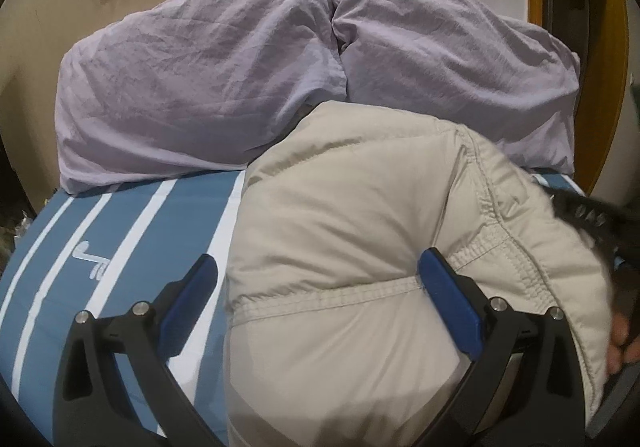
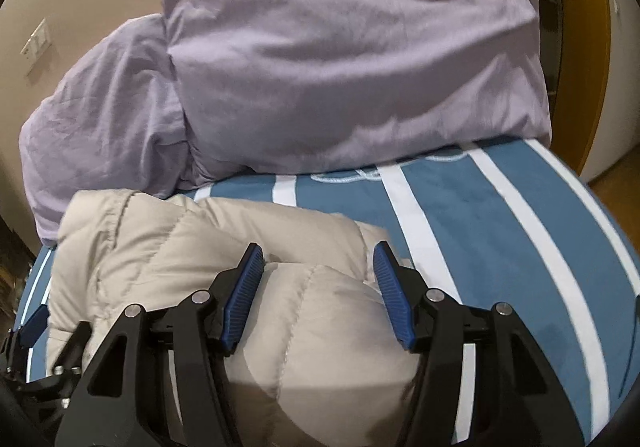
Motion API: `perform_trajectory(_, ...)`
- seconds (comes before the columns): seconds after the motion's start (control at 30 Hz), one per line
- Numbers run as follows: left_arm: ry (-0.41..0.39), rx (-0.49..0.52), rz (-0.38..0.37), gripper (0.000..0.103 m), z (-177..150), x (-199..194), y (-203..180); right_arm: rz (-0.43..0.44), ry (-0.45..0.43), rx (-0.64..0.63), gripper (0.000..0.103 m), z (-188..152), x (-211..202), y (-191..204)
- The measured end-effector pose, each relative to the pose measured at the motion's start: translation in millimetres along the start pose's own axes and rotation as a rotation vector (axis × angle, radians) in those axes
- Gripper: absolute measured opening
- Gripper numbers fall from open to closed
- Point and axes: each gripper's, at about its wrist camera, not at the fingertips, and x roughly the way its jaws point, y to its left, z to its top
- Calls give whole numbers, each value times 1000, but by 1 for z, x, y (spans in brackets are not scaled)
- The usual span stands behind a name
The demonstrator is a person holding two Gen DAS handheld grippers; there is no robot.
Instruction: Fold large clothes
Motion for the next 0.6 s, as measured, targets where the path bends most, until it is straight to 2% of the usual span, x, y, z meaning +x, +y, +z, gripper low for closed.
perform_trajectory(0.2,-22,-25,-24,101,-4,-2,2,-37,2,-11,58,-8,9,3)
perform_trajectory(0.47,-11,-78,-85,101,-5,2,12,-34,53,-19,59,-6,21,3)
perform_trajectory(0.6,-14,-82,-88,101,-6,1,13,-34,68,-24,59,-7,23,4)
